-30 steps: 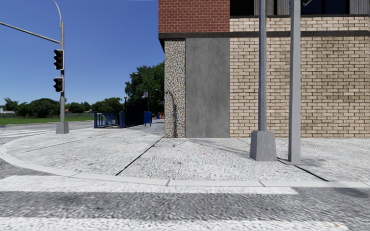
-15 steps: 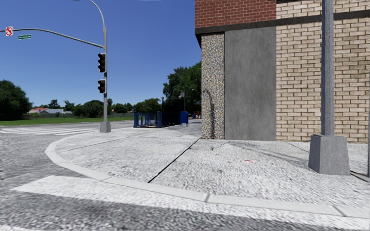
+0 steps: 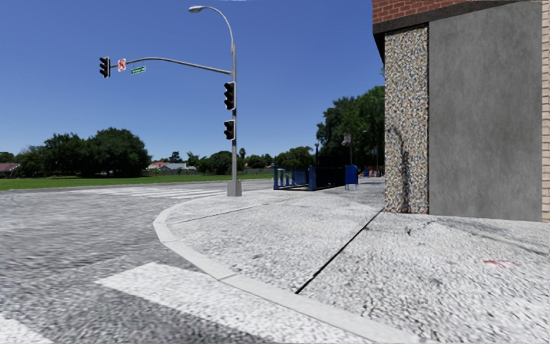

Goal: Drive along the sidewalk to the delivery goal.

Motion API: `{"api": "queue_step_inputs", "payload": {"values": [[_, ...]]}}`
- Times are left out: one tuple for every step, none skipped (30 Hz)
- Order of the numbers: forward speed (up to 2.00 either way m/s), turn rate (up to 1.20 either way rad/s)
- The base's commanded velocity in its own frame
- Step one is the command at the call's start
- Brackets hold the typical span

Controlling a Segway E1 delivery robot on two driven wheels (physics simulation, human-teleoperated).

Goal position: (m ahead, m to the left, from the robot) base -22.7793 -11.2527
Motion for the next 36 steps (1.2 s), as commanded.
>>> {"api": "queue_step_inputs", "payload": {"values": [[0.83,0.66],[0.83,0.67],[0.82,0.68],[0.82,0.68],[0.82,0.68],[0.82,0.68],[0.82,0.68],[0.82,0.68],[0.82,0.68],[0.82,0.68],[0.82,0.68],[0.82,0.68],[0.82,0.68],[0.82,0.69],[0.82,0.69],[0.82,0.69],[0.82,0.69],[0.82,0.69],[0.82,0.69],[0.82,0.69],[0.82,0.70],[0.82,0.74],[0.82,0.76],[0.82,0.77],[0.82,0.78],[0.82,0.78],[0.82,0.78],[0.82,0.78],[0.82,0.78],[0.82,0.78],[0.82,0.78],[0.82,0.78],[0.82,0.78],[0.82,0.78],[0.82,0.78],[0.82,0.79]]}}
